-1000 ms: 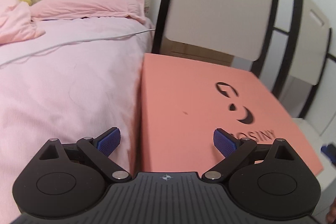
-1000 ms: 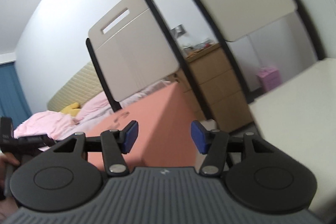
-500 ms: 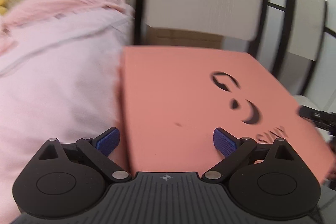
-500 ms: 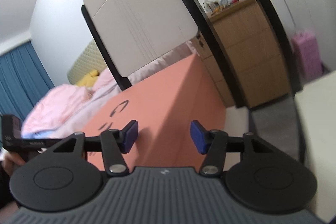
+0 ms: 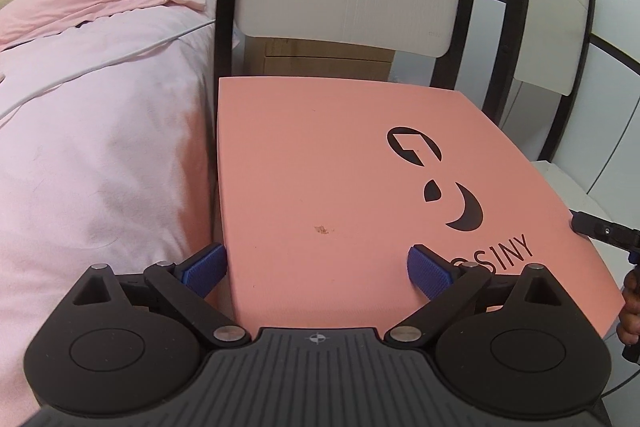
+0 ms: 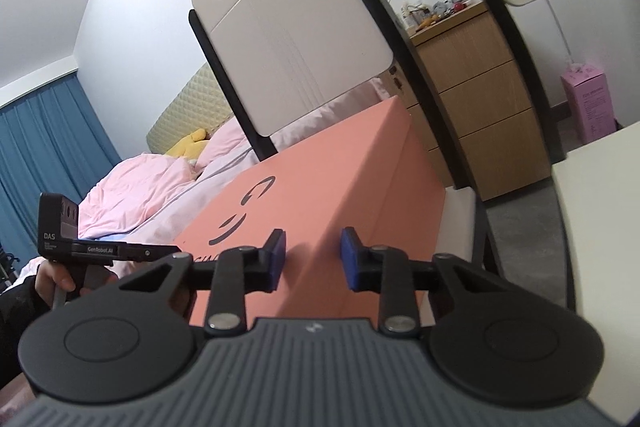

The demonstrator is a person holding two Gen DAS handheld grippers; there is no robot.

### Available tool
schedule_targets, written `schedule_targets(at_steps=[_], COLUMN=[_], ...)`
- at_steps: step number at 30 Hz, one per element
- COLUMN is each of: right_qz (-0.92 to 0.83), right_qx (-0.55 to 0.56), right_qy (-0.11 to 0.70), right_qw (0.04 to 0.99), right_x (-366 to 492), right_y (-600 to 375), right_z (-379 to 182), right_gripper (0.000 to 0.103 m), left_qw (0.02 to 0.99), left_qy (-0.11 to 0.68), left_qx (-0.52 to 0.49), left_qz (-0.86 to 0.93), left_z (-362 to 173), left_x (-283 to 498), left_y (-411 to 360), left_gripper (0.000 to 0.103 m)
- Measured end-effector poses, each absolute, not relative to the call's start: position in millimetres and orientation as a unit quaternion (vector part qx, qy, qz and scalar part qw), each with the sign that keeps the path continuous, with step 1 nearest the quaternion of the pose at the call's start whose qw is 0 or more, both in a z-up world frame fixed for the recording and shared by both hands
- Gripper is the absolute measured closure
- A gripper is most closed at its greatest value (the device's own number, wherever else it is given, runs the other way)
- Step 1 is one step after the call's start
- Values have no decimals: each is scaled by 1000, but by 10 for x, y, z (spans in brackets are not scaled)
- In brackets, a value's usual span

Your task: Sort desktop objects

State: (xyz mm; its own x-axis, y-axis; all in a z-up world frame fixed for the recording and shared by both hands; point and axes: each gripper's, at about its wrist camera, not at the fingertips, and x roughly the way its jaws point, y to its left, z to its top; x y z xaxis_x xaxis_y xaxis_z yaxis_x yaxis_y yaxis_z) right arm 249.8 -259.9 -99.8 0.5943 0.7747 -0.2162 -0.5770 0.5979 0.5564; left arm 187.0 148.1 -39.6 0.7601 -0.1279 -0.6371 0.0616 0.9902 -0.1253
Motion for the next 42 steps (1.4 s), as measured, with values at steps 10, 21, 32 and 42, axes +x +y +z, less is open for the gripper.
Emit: schedule_targets(at_steps=[10,21,32,42], right_qz=[375,374,346,335], right_qx=[219,226,186,152], right_qy=[207,216,254,235], right_qw=[877,873,884,899], right_x=[2754,3258,3446,3121], right_y=[-2521,-2429,-2250,-2209], right_z=[-1017,-1057,-981,-698], right_gripper=[72,70,70,71], left_qw=[934,921,924,954], left_qy=[353,379,374,295], left_qx=[-48,-62,-54,-52], left_qz=[-39,-57,-60,26], left_z=[-352,-433,-472,-169], left_x=[2117,2571,2563,2090], left_y=[1492,1648,1628,1424], left_gripper=[6,5,5,5])
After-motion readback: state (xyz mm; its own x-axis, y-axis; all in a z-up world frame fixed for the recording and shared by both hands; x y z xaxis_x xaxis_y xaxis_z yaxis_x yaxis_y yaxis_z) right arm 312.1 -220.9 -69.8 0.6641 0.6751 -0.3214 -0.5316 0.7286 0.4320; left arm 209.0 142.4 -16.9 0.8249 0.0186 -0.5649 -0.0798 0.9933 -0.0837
